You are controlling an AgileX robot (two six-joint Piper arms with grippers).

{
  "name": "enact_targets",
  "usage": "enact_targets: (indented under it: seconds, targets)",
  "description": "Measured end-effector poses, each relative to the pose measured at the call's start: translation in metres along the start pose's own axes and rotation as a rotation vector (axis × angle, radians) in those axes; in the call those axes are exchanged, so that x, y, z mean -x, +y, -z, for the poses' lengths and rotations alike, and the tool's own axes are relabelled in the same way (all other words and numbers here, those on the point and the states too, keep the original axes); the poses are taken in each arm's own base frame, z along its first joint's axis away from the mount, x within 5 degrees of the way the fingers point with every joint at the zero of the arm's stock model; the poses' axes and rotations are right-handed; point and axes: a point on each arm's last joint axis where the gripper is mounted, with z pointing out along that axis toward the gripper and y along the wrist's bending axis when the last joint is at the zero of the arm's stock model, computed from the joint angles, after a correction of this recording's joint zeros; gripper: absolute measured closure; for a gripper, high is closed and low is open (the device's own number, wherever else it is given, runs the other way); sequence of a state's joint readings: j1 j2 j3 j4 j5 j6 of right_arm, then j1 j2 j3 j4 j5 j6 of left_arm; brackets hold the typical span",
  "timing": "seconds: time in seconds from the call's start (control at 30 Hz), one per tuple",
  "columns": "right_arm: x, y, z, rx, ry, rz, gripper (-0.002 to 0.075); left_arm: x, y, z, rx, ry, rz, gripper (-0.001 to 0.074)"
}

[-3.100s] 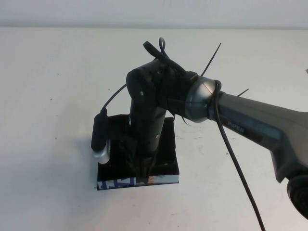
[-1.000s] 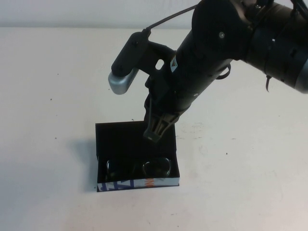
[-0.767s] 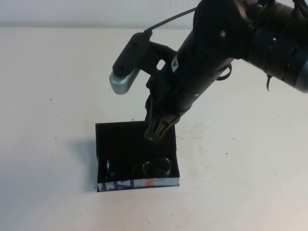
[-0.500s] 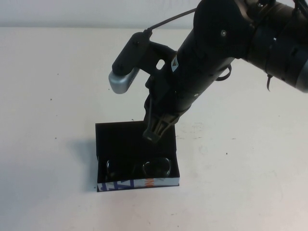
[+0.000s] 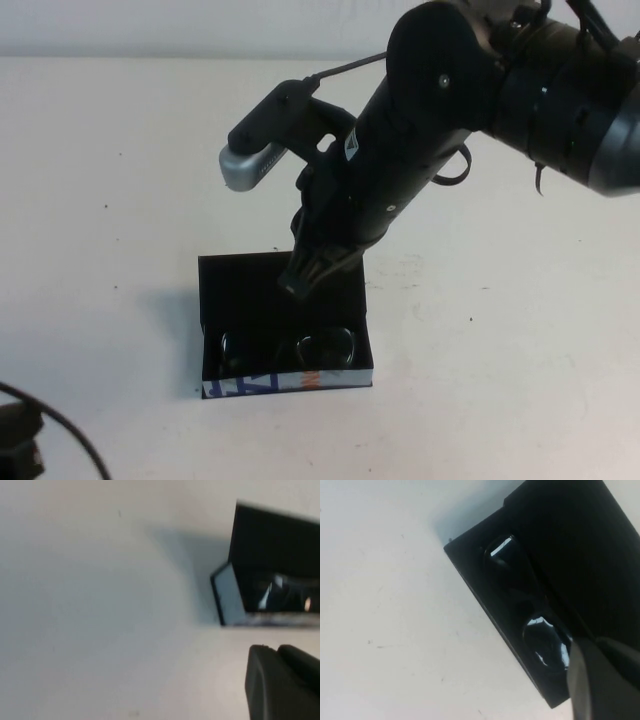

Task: Return glasses to glasses case
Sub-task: Close the glasses case

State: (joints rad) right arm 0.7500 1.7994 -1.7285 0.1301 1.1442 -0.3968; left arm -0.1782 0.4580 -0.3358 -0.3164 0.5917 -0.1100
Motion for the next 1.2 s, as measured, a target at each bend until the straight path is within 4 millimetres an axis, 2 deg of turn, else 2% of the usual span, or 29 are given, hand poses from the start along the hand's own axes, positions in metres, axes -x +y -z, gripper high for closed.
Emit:
enact_targets:
  seconds: [0.17, 0.3, 0.53, 0.77, 0.9, 1.2]
  targets:
    - [0.0, 0.0, -0.001, 0.0, -0.002, -0.059, 0.0737, 0.008, -0.015, -0.027, -0.044, 0.368, -0.122, 0.0736]
    - [0.002, -0.001, -0.001, -0.008, -0.024, -0.101, 0.0737, 0.004, -0.024, -0.056, -0.177, 0.499, -0.167, 0.0736]
    - [0.006, -0.012, 0.001, -0.043, -0.1, -0.188, 0.0737, -0.005, -0.045, -0.099, -0.313, 0.474, -0.245, 0.0736]
    - [0.002, -0.039, 0.003, -0.076, -0.139, -0.275, 0.0737, -0.032, -0.06, -0.14, -0.28, 0.488, -0.365, 0.0736]
    - [-0.001, -0.049, -0.009, -0.07, -0.122, -0.306, 0.0737, -0.039, -0.061, -0.156, -0.244, 0.462, -0.403, 0.0736]
    - [-0.003, -0.066, -0.049, -0.043, -0.1, -0.371, 0.0737, -0.034, -0.072, -0.183, -0.272, 0.44, -0.466, 0.0736]
